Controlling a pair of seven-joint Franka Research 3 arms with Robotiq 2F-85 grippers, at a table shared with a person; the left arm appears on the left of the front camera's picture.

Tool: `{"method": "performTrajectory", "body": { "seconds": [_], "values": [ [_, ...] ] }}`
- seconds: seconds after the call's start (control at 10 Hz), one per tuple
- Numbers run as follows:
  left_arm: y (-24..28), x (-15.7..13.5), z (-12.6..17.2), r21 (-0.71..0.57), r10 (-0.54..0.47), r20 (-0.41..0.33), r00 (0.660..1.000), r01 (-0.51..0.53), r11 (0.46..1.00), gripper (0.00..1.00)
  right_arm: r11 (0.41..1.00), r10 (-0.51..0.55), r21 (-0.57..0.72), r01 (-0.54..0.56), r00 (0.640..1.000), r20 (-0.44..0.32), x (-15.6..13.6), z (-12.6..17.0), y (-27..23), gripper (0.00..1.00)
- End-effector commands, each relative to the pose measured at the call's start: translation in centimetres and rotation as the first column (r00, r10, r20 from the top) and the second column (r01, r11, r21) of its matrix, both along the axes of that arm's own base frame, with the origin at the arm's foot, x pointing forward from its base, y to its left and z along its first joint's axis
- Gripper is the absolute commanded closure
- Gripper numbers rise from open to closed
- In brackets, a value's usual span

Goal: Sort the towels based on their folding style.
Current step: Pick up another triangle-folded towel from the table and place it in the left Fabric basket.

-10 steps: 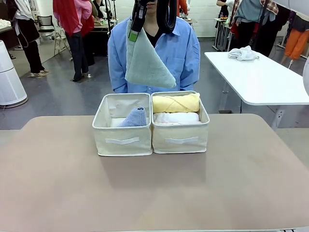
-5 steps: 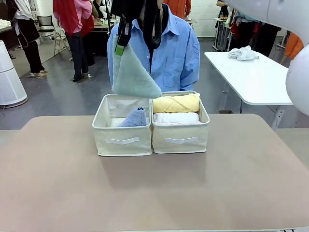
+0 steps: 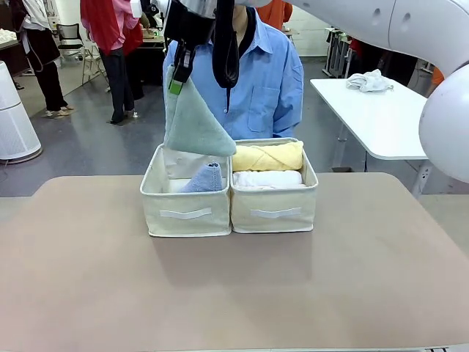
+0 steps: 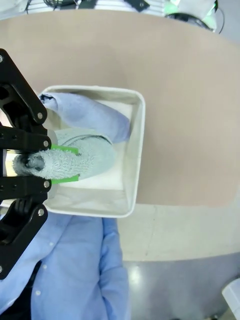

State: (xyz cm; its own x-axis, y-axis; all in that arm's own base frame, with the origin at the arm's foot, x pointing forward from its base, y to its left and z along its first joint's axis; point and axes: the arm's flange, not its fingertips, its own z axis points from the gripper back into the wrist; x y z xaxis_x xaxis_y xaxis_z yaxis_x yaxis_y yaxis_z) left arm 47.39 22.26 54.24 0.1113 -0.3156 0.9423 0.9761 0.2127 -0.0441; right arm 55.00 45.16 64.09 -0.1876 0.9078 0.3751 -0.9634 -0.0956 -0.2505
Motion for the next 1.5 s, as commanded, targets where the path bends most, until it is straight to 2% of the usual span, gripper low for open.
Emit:
{"method": "performTrajectory", "body": {
  "seconds": [0.0, 0.6, 1.2, 1.4],
  "values": [
    [0.0, -0.2, 0.1, 0.009, -0.003, -0.002, 1.000, 0.003, 1.000, 0.00, 0.999, 0.005, 0.051, -0.004, 1.000, -0.029, -0.3, -1.3, -0.3, 0.85],
    [0.0, -0.2, 0.1, 0.009, -0.003, -0.002, 1.000, 0.003, 1.000, 0.00, 0.994, -0.066, 0.080, 0.076, 0.991, -0.118, 1.7, -4.8, 0.2, 0.85],
    [0.0, -0.2, 0.1, 0.009, -0.003, -0.002, 1.000, 0.003, 1.000, 0.00, 0.994, -0.030, 0.096, 0.045, 0.988, -0.152, 3.0, -6.9, 1.9, 0.85],
    [0.0, -0.2, 0.1, 0.009, -0.003, -0.002, 1.000, 0.003, 1.000, 0.00, 0.995, -0.021, 0.096, 0.041, 0.980, -0.198, 3.2, -7.8, 2.5, 0.85]
  ]
}}
